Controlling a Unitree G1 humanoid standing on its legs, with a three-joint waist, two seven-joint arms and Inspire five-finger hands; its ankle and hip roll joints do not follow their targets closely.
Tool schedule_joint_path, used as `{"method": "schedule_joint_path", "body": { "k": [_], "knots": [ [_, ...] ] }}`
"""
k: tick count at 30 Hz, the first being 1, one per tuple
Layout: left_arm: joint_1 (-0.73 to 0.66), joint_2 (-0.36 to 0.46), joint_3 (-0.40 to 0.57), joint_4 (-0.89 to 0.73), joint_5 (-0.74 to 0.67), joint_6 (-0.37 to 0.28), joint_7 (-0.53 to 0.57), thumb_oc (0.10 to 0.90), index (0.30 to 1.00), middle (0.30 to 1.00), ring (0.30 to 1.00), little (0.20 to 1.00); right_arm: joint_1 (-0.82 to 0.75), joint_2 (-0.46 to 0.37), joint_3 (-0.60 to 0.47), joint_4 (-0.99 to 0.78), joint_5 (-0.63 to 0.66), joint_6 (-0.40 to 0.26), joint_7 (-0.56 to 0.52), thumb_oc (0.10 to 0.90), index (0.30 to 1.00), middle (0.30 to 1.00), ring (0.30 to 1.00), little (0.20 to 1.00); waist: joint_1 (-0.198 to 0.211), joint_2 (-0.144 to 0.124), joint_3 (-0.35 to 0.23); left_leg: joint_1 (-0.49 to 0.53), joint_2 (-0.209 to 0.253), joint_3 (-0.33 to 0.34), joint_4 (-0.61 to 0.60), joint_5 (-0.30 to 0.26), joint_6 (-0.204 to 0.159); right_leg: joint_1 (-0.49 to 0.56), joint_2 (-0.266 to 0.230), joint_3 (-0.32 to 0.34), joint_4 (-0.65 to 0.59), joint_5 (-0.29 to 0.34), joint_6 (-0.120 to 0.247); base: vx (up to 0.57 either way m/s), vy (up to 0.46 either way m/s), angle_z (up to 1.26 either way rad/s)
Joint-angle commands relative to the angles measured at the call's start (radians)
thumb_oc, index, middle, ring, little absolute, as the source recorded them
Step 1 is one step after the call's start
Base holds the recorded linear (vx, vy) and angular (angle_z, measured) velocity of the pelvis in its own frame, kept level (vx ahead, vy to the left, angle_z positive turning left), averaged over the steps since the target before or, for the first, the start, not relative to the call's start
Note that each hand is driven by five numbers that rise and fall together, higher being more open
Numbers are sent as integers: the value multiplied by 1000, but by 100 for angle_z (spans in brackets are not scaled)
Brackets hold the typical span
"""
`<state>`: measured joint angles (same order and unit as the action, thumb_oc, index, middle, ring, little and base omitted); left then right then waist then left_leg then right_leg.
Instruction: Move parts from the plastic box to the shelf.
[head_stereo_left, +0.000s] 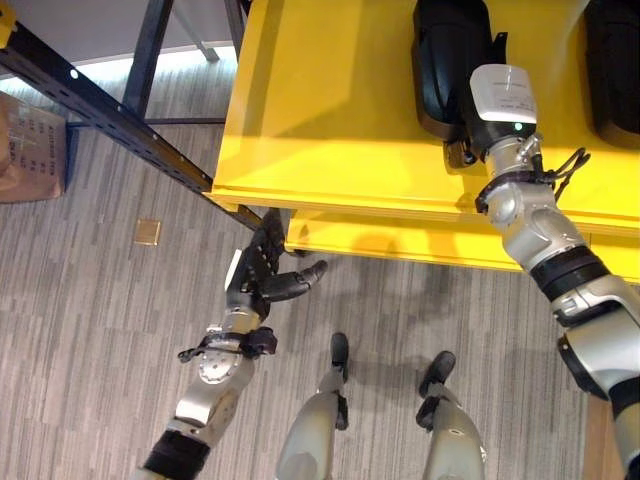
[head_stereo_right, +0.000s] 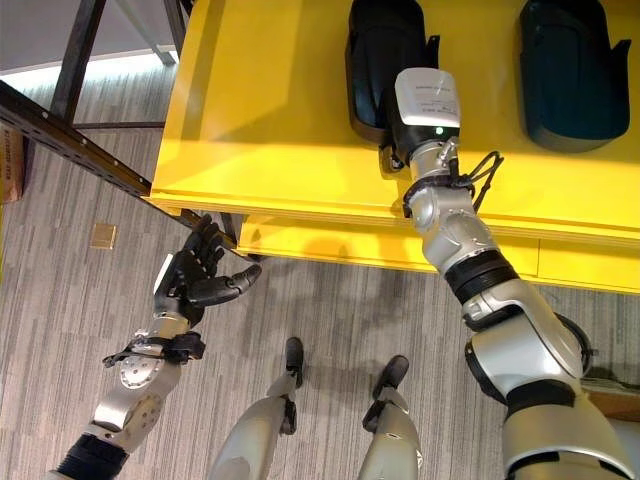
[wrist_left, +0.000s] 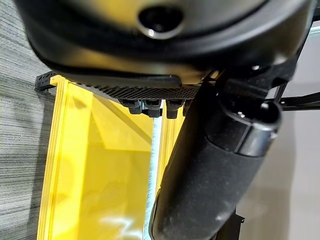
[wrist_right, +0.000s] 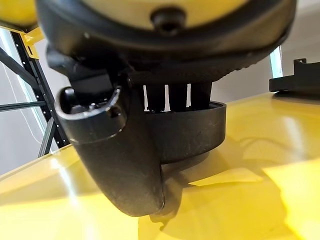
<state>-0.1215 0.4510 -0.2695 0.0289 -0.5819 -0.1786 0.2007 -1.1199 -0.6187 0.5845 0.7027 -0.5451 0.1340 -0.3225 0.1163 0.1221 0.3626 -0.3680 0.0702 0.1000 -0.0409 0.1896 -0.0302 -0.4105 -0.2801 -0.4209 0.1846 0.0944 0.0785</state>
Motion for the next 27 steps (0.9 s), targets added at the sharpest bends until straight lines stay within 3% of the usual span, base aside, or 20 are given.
{"method": "schedule_joint_path", "body": {
  "k": [1,14,25,27],
  "knots": [
    [-63,58,42,-107,21,-120,21,900,1000,1000,1000,1000,-114,112,49,15,38,-53,-5,400,300,300,300,300,79,-92,22,80,29,10,-18,-79,-54,131,-101,-3,-87,81,120,0,0,0],
    [-64,57,38,-96,22,-121,32,900,1000,1000,1000,1000,-80,175,23,64,92,-51,-20,400,300,300,300,300,78,-97,18,94,27,9,-14,-87,-49,138,-102,2,-80,79,119,0,0,0],
    [-60,61,46,-99,28,-120,35,900,1000,1000,1000,1000,-82,173,26,70,92,-49,-17,410,314,314,314,314,78,-97,23,92,25,7,-17,-84,-49,137,-101,0,-81,81,120,0,0,0],
    [-60,59,46,-99,28,-119,36,900,1000,1000,1000,1000,-84,177,25,76,95,-48,-16,757,800,800,800,800,79,-97,23,92,25,7,-18,-84,-49,136,-102,0,-80,81,120,0,0,0]
  ]
}}
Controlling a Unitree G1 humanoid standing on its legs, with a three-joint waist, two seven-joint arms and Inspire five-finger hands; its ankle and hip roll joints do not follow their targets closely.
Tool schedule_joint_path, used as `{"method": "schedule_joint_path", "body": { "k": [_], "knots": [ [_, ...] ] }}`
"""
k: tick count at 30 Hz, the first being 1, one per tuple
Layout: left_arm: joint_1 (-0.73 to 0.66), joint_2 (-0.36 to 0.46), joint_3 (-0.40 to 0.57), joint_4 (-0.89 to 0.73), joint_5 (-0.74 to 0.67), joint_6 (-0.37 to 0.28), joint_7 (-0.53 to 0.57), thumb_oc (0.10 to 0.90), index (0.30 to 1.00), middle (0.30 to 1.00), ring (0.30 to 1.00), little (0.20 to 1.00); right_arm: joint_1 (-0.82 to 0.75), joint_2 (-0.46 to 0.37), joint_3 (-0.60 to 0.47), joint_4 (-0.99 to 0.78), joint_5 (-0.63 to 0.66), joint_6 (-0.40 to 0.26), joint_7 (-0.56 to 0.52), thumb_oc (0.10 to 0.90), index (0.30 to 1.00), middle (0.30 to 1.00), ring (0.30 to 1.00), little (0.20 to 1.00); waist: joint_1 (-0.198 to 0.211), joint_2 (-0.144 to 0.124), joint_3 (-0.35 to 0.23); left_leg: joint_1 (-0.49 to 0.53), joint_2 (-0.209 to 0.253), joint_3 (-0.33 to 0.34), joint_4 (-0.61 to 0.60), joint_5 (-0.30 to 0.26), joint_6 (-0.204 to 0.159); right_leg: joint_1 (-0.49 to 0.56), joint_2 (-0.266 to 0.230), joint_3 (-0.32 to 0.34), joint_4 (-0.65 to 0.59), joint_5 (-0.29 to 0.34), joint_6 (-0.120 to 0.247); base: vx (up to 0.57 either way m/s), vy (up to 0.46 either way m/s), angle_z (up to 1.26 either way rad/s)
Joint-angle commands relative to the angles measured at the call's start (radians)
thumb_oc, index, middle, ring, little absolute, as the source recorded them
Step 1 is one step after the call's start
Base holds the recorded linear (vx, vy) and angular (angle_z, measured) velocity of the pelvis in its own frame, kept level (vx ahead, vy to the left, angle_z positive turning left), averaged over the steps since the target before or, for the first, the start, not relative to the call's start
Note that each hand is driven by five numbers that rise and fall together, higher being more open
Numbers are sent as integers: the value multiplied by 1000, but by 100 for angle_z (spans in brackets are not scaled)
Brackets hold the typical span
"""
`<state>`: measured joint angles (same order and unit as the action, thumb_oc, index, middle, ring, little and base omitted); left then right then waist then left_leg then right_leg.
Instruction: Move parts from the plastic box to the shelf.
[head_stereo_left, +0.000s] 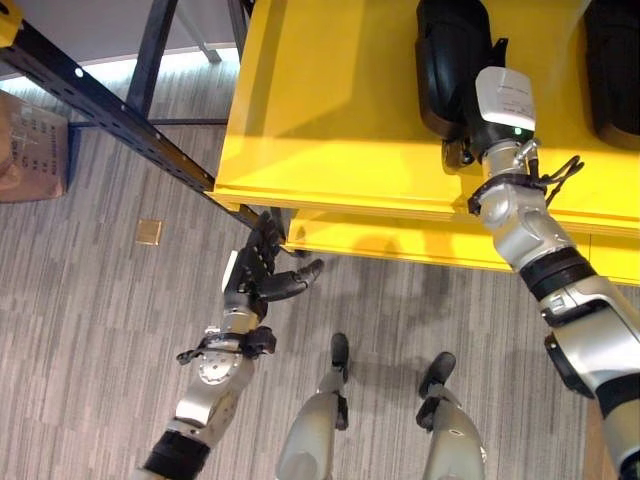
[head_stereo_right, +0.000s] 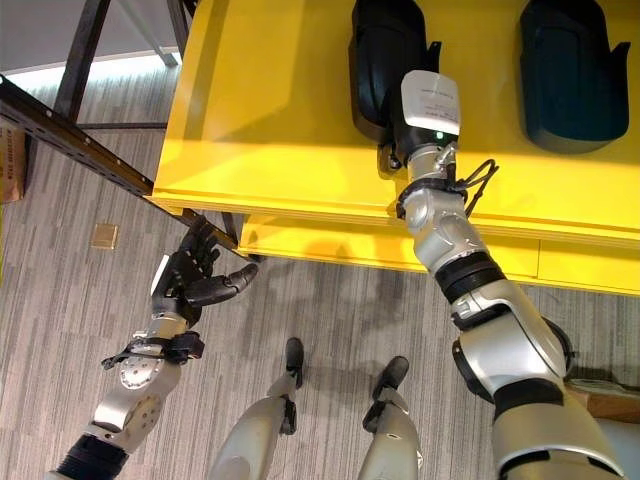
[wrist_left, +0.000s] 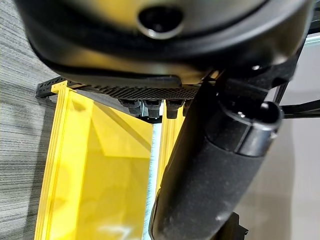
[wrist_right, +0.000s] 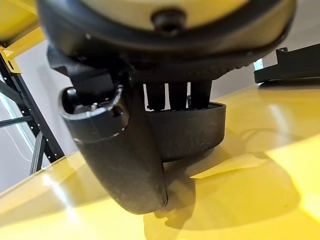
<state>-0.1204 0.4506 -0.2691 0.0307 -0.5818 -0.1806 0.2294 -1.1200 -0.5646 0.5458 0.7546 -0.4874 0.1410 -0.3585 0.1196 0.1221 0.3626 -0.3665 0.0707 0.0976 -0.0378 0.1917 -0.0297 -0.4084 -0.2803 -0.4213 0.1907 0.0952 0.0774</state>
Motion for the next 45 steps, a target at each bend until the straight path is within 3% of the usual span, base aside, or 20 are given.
{"method": "schedule_joint_path", "body": {
  "k": [1,29,45],
  "knots": [
    [-62,59,44,-99,28,-117,8,900,1000,1000,1000,1000,-84,130,62,31,48,-53,23,900,1000,1000,1000,1000,74,-98,24,91,25,11,-21,-87,-48,132,-102,1,-85,80,121,0,0,0],
    [-31,54,103,-108,77,-82,47,900,1000,1000,1000,1000,-24,146,11,-297,142,-80,54,900,1000,1000,1000,1000,35,-131,35,104,34,31,-22,-94,-49,108,-98,28,-66,78,115,0,0,0],
    [-13,53,130,-124,97,-69,67,900,1000,1000,1000,1000,9,130,-59,-459,166,-89,15,900,1000,1000,1000,1000,12,-151,31,103,35,37,-20,-95,-43,90,-97,42,-56,87,114,0,0,0]
  ]
}}
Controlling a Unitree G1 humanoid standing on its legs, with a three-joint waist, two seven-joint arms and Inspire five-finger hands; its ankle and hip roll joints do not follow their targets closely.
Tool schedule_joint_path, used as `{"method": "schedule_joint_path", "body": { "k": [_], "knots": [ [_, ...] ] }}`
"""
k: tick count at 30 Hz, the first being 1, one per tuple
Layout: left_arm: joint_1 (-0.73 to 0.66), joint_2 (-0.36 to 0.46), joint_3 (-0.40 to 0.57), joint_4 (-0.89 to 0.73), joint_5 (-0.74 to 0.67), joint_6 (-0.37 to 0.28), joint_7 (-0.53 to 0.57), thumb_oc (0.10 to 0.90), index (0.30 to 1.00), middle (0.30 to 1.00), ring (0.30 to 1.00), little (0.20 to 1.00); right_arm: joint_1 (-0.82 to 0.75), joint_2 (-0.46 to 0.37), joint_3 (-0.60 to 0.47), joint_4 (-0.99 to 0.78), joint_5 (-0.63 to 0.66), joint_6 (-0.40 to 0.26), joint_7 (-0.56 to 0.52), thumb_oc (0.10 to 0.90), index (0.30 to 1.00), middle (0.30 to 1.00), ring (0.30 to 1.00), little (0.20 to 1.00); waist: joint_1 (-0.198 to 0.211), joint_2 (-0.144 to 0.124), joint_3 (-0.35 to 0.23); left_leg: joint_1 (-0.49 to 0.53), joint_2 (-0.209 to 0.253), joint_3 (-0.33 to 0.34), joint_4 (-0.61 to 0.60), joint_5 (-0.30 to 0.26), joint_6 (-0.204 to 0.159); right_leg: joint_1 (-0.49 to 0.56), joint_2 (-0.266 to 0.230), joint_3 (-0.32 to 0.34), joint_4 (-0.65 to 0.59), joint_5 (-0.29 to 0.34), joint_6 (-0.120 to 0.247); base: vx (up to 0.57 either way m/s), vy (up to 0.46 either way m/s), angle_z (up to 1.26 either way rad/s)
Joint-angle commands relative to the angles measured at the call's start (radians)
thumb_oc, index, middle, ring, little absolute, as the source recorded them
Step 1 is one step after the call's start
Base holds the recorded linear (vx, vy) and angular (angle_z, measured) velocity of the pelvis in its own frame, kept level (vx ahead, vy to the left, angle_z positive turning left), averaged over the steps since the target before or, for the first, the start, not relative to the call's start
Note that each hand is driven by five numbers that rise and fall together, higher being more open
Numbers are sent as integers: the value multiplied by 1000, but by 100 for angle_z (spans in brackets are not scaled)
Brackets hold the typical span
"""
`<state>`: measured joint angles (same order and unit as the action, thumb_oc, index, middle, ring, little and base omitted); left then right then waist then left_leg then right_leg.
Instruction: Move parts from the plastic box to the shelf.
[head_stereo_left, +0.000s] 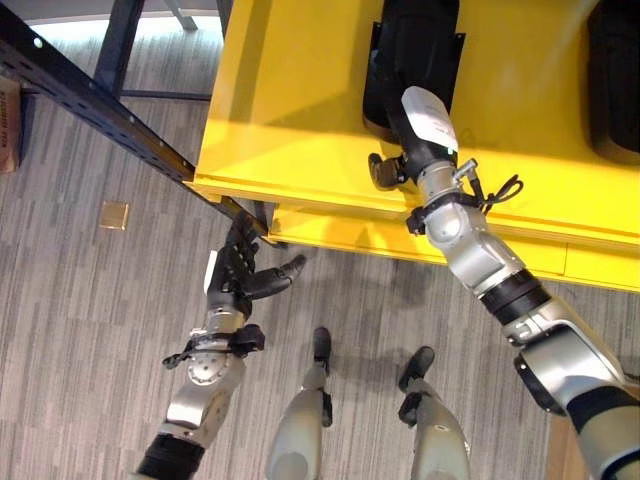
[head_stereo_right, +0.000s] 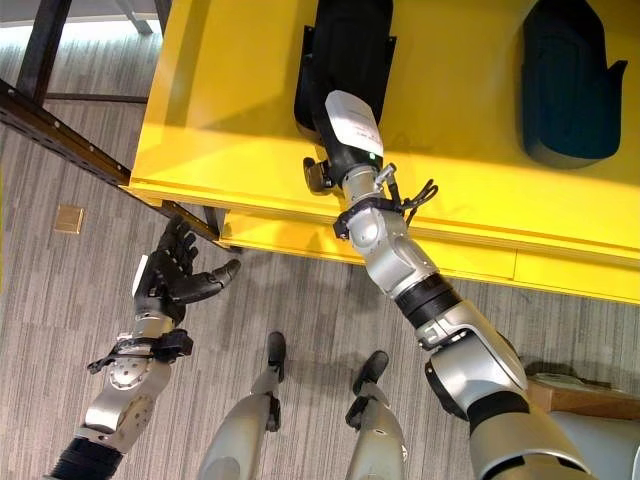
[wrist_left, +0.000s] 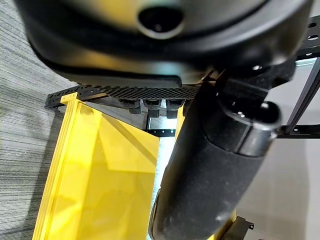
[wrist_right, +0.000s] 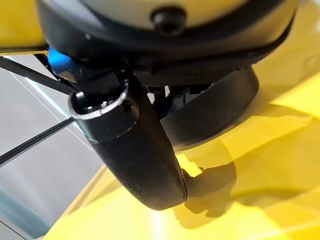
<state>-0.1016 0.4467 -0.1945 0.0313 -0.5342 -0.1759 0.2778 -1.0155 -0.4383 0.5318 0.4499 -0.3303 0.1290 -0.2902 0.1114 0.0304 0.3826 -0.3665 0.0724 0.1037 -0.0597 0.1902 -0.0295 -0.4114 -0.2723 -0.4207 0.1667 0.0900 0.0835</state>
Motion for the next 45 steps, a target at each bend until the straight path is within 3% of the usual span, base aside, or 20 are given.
{"method": "schedule_joint_path", "body": {
  "k": [1,20,29,38,45],
  "knots": [
    [-32,57,56,-125,50,-73,19,900,1000,1000,1000,1000,-93,1,-48,-166,7,-78,-54,900,1000,1000,1000,1000,20,-60,12,106,34,32,2,-94,-44,94,-105,43,-30,92,108,0,0,0],
    [-19,50,74,-138,67,-62,25,900,1000,1000,1000,1000,-29,-45,-123,-358,-31,-90,-75,900,1000,1000,1000,1000,2,-80,-5,124,32,37,1,-101,-42,97,-105,51,-19,90,110,0,0,0],
    [-13,51,81,-143,77,-58,24,900,1000,1000,1000,1000,51,-62,-172,-487,-12,-133,-74,900,1000,1000,1000,1000,-14,-90,-27,149,38,39,0,-104,-46,117,-98,59,-18,83,109,0,0,0],
    [41,52,99,-185,81,-52,-4,900,1000,1000,1000,1000,278,-60,-251,-623,114,-223,-55,900,1000,1000,1000,1000,-37,-101,-69,204,51,44,-22,-99,-53,174,-75,59,-47,72,110,2,-31,-6],
    [165,65,179,-268,97,-74,-86,900,1000,1000,1000,1000,672,-94,-394,-746,243,-334,32,900,1000,1000,1000,1000,-73,-79,-148,242,84,31,-28,-86,-83,279,-43,27,-117,52,110,20,-52,-2]
  ]
}}
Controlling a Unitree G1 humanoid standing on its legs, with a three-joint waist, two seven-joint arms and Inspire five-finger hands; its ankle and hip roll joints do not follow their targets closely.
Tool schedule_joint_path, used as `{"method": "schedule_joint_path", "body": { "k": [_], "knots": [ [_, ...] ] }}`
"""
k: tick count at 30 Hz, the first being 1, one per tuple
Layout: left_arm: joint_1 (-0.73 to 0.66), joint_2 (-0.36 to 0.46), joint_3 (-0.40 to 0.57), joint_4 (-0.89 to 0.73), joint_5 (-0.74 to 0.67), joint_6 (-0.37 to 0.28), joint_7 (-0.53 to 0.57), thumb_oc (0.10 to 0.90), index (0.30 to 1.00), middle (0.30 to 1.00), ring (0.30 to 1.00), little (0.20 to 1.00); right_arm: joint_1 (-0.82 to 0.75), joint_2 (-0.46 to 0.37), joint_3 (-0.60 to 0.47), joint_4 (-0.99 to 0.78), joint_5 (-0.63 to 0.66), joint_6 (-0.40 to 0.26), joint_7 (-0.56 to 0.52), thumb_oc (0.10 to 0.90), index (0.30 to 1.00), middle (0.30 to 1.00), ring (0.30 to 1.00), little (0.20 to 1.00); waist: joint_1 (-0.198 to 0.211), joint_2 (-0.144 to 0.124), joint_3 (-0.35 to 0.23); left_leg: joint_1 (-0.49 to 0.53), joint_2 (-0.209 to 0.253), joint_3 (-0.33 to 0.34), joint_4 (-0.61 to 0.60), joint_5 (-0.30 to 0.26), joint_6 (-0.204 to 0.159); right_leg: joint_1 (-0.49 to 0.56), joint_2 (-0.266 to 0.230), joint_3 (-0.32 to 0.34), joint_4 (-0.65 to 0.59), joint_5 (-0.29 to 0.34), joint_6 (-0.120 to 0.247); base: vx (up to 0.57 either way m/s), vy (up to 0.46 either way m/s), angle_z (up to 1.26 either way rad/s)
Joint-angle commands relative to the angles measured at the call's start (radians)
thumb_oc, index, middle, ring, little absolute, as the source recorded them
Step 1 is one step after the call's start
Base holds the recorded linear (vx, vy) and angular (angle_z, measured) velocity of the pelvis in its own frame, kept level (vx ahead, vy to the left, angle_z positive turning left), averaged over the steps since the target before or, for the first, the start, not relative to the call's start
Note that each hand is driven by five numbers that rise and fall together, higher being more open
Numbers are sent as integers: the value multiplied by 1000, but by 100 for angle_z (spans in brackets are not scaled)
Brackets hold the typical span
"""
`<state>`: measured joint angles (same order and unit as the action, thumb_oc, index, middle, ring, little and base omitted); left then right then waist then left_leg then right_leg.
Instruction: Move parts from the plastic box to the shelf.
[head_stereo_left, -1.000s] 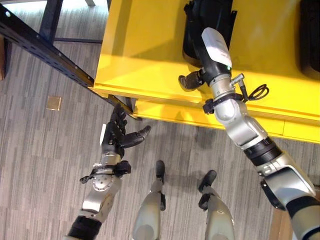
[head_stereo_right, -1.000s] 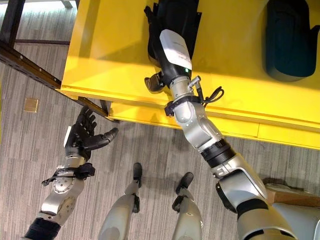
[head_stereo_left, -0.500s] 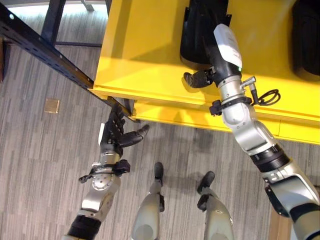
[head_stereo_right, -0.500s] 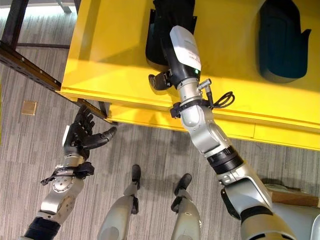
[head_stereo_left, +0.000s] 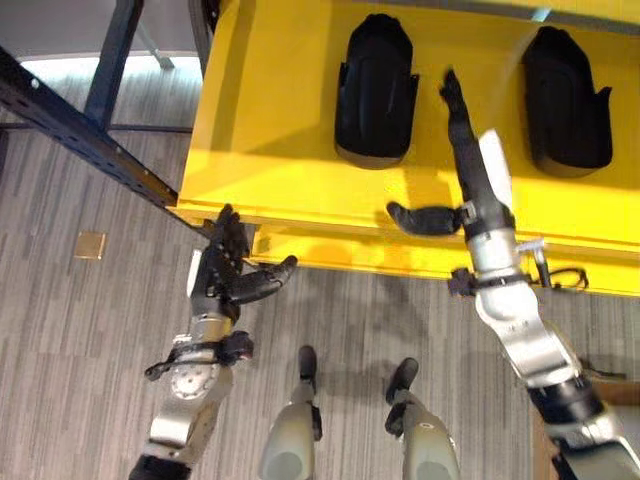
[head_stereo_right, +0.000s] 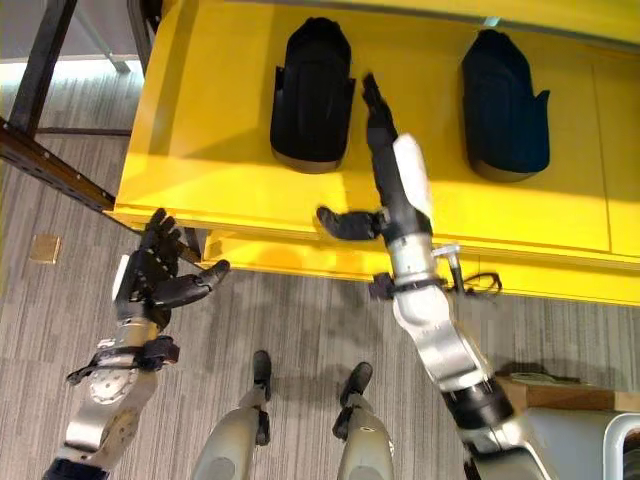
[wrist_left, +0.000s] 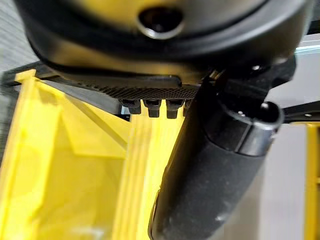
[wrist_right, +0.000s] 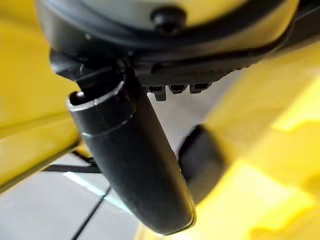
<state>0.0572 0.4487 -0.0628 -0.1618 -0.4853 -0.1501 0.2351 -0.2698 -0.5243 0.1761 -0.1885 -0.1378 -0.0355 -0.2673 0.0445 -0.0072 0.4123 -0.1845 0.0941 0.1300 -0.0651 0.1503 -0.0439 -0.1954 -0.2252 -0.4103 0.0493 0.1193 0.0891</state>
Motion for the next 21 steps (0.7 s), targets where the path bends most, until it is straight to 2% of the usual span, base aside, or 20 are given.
{"method": "schedule_joint_path", "body": {
  "k": [1,6,11,17,21],
  "knots": [
    [10,63,46,-77,47,-99,-44,900,1000,1000,1000,1000,-66,-9,-41,-113,52,-169,12,900,1000,1000,1000,1000,-6,-40,-180,61,64,2,-22,-47,-69,68,-88,13,-4,24,104,25,-68,5],
    [53,74,113,-136,51,-125,-77,900,1000,1000,1000,1000,112,-18,-97,-159,220,-227,106,900,1000,1000,1000,1000,-30,-24,-233,85,90,-5,-22,-42,-90,118,-50,29,-55,12,93,13,-50,3],
    [55,53,126,-146,56,-137,-71,900,1000,1000,1000,1000,186,-20,-99,-175,282,-235,151,900,1000,1000,1000,1000,-48,-25,-264,113,106,7,-22,-43,-94,136,-39,37,-59,8,86,35,-28,0],
    [-14,27,119,-118,106,-140,-15,900,1000,1000,1000,1000,186,-16,-67,-166,324,-231,163,900,1000,1000,1000,1000,-79,-27,-290,158,123,49,-22,-54,-97,143,-26,74,-52,-3,81,47,-12,-15],
    [-93,24,107,-31,166,-132,50,900,1000,1000,1000,1000,152,-13,-36,-148,339,-223,157,900,1000,1000,1000,1000,-98,-29,-297,179,129,83,-22,-61,-96,131,-23,104,-47,3,82,43,12,-24]
  ]
}}
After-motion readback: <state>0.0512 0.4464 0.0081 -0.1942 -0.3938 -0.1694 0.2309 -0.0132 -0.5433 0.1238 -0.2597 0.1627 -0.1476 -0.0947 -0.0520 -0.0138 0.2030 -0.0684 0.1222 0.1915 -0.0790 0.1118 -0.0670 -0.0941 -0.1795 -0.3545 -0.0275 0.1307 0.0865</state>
